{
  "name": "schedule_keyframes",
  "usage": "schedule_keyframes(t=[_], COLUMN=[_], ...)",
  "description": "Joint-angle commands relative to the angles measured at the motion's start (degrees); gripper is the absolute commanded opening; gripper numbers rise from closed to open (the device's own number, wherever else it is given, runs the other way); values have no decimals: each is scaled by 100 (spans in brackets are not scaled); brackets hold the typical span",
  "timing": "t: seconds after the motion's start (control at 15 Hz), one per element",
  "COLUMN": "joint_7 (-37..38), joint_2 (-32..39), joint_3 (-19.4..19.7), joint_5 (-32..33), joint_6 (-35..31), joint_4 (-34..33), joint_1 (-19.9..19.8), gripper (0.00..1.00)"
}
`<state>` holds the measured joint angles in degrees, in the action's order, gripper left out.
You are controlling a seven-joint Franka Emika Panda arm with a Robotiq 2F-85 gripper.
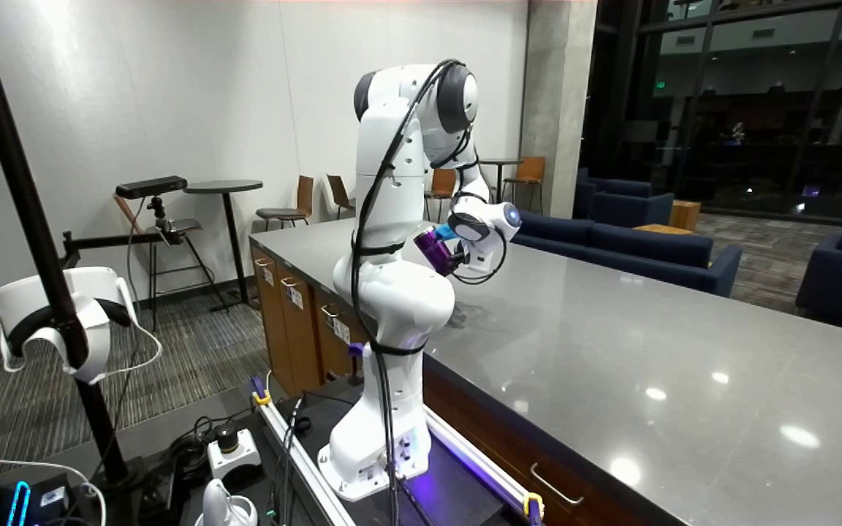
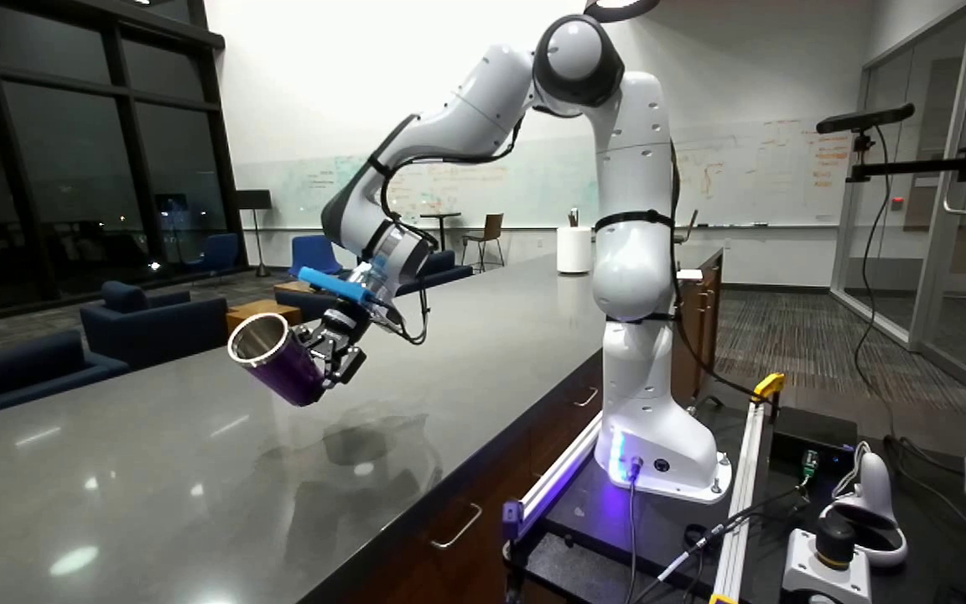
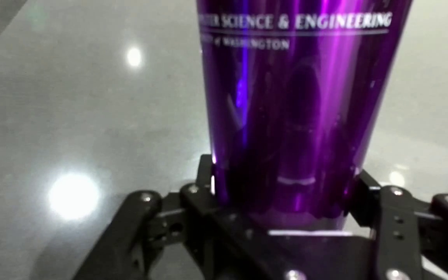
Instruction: Drop the purple flask and then lift it up to make it sit upright
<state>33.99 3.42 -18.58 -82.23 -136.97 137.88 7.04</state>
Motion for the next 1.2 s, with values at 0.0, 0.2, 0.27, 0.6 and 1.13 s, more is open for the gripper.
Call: schedule_keyframes(t=[0.0,0.2,0.27,0.6,1.13], joint_7=[-1327,-2048,-2081,-1763,-1776], joint_2=[13,259,391,940,1297], joint_3=[487,857,964,1341,1553], joint_5=[-1248,-1867,-1920,-1935,-1910], joint_6=[1039,2155,2511,3677,3723], joint_4=[308,650,726,936,937], joint_1=[-19,-150,-194,-319,-292], gripper=[53,53,53,53,53])
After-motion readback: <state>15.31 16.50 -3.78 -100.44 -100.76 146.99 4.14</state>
